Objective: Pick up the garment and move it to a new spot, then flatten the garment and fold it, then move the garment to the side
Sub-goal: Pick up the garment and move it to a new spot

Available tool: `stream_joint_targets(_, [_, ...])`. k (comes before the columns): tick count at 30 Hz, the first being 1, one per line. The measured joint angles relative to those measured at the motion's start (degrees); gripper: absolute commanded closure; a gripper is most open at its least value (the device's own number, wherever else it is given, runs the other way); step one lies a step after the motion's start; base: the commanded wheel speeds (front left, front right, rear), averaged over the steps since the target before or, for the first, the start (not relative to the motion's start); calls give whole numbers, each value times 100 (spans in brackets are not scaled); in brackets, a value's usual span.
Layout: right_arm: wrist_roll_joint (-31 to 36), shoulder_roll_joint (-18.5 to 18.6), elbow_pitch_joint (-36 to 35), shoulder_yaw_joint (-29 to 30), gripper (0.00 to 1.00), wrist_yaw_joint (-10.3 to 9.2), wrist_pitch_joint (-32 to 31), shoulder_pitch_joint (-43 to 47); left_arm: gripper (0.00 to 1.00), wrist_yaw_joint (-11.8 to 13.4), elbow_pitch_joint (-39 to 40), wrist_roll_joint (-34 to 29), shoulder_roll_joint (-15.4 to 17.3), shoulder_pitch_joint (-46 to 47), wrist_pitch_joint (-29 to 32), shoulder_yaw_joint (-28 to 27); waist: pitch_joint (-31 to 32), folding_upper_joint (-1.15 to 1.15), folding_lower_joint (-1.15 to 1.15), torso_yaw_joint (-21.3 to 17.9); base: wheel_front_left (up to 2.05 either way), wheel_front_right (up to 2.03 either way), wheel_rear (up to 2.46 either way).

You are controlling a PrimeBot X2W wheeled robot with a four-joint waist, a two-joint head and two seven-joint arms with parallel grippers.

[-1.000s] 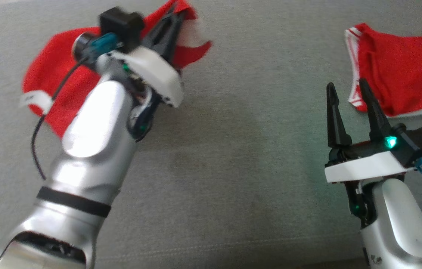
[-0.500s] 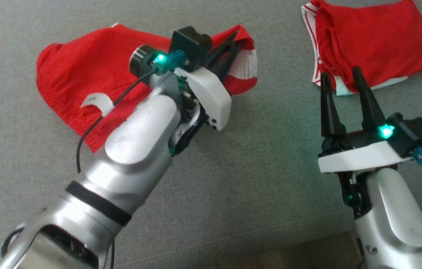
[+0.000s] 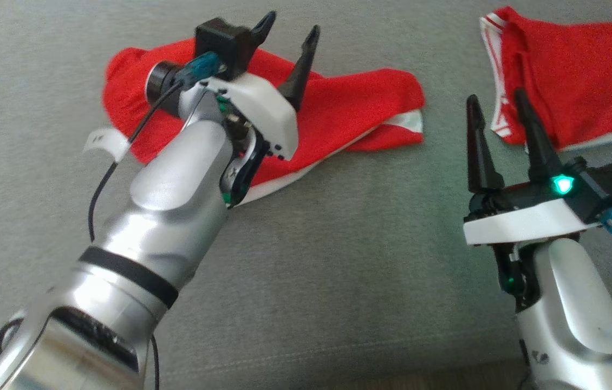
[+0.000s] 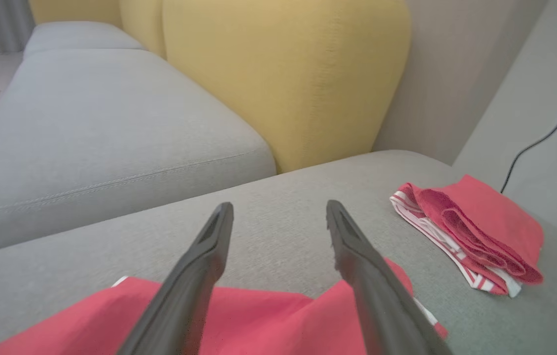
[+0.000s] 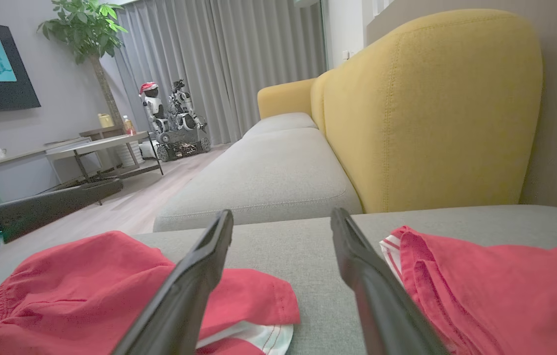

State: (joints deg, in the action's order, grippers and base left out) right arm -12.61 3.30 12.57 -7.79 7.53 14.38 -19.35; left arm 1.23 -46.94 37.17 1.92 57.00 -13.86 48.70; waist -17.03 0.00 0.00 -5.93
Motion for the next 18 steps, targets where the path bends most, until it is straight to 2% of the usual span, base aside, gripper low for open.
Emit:
stream_joint_targets(4, [144, 0, 31, 161, 0, 1, 0, 34, 0, 32, 181, 47, 109, -432, -44, -435, 165, 0, 0, 333, 0, 0, 0])
stream_joint_targets(11, [254, 21, 131, 361, 0, 0, 0, 470, 0, 130, 1535, -270, 700, -1983, -63, -1556, 530, 0, 0, 919, 0, 0, 0])
stream_joint_targets(18, [313, 29, 229, 490, 0, 0, 0, 833, 0, -141, 2482, -615, 647, -3817, -63, -2201, 953, 0, 0, 1285, 0, 0, 0])
